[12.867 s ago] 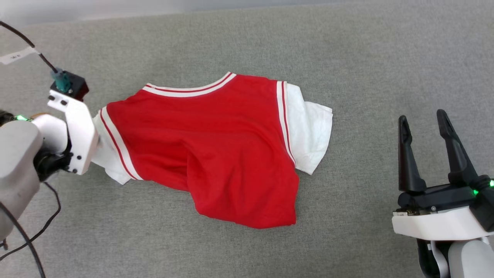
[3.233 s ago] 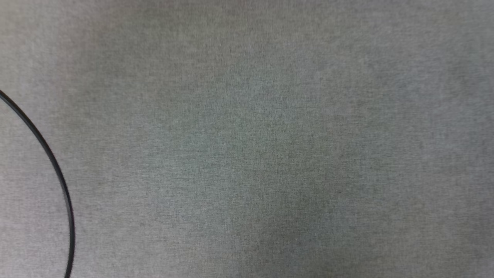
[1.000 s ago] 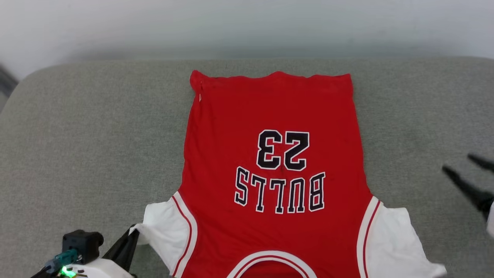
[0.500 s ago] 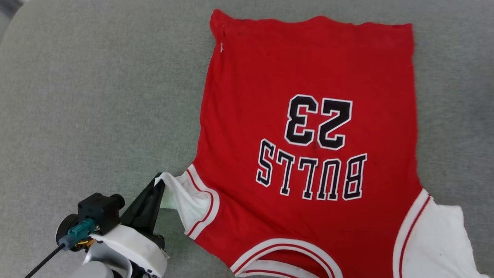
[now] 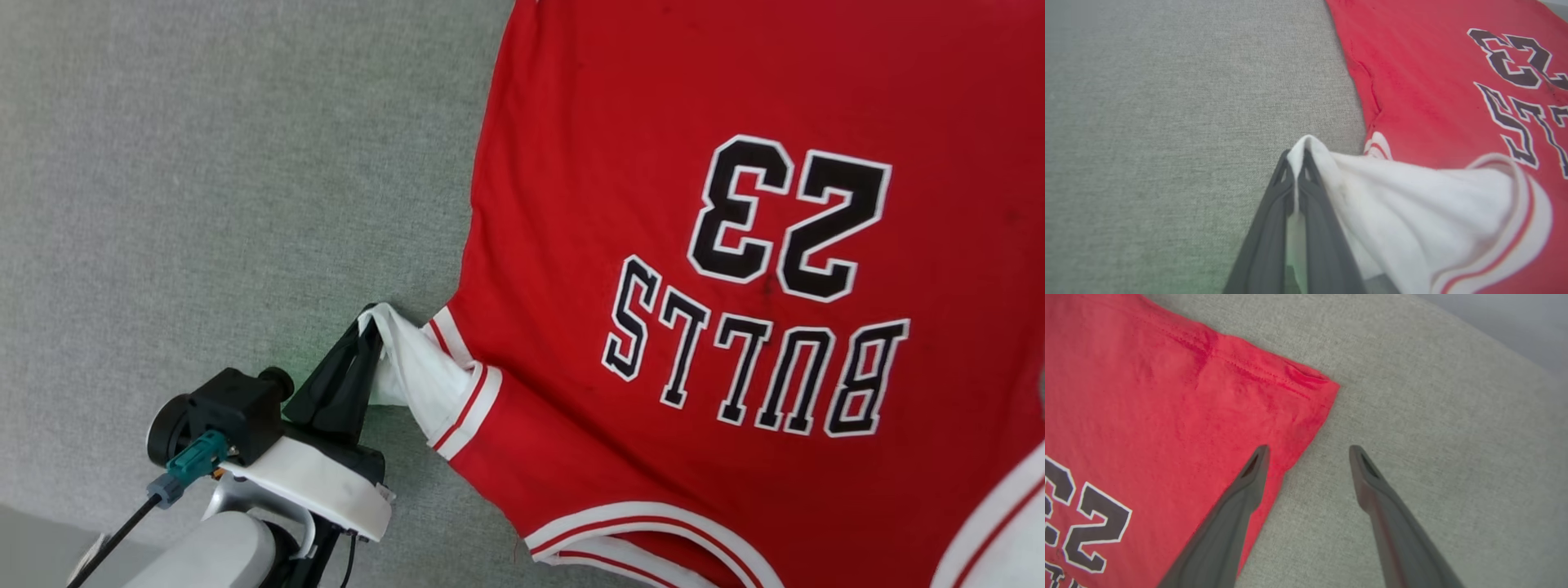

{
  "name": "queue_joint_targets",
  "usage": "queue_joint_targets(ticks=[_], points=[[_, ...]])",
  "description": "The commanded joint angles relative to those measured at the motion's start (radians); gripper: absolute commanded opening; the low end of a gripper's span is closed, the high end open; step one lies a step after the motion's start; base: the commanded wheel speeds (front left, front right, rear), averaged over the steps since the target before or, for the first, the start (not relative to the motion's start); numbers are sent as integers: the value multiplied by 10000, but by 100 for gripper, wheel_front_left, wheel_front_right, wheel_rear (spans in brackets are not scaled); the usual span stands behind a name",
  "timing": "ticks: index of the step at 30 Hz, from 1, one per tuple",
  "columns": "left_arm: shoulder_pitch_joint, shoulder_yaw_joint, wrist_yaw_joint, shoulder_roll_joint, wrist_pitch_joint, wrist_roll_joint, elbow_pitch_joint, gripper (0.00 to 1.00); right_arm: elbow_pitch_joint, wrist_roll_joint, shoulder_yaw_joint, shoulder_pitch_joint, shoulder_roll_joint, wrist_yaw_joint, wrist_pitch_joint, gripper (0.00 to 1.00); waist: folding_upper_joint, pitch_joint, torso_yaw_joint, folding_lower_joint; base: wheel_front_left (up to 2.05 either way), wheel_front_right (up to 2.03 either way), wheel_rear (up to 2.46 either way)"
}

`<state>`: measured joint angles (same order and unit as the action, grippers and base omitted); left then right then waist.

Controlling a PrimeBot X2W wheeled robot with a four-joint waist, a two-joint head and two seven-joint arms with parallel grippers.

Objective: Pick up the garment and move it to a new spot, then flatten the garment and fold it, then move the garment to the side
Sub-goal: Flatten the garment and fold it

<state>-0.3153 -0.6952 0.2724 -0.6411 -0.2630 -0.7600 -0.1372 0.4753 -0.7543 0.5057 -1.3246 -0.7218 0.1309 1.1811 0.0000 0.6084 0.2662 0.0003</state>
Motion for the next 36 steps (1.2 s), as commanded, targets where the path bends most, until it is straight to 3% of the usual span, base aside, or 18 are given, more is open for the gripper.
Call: queue_joint_targets(ticks=[1,6,12,13,14,19,23,27,36], points=[[-135,71,-36,108,-23,56,-33,0,84,38,-42,-147,136,-4,98,100,0,386,276,-3,0,0,0],[-299,289,-146,503,-23,311,-143,0,691,655,-337,-190,631,-4,873,100,0,844,431,-3,0,0,0],[-304,464,-218,746,-21,690,-121,0,976,951,-190,1165,991,-4,1238,100,0,971,450,-3,0,0,0],[-286,493,-221,771,-21,734,-98,0,916,987,-169,1319,934,-2,1225,4,0,947,457,-3,0,0,0],[-257,526,-225,788,-21,773,-76,0,832,966,-197,1379,888,-2,1170,0,0,899,458,-3,0,0,0],[37,749,-193,793,-23,840,44,0,320,944,-349,1098,696,-2,743,0,0,427,326,-3,0,0,0],[300,942,-172,838,-23,827,130,0,-60,536,-579,861,895,-2,25,0,0,-200,140,-3,0,0,0],[675,1178,-78,721,-23,789,137,0,-449,139,-163,1214,650,-4,-363,0,0,-886,-206,-3,0,0,0],[1902,1619,277,422,-23,521,45,0,-2572,-1317,1255,2835,-1329,-4,-1228,0,0,-2449,-1131,-3,0,0,0]])
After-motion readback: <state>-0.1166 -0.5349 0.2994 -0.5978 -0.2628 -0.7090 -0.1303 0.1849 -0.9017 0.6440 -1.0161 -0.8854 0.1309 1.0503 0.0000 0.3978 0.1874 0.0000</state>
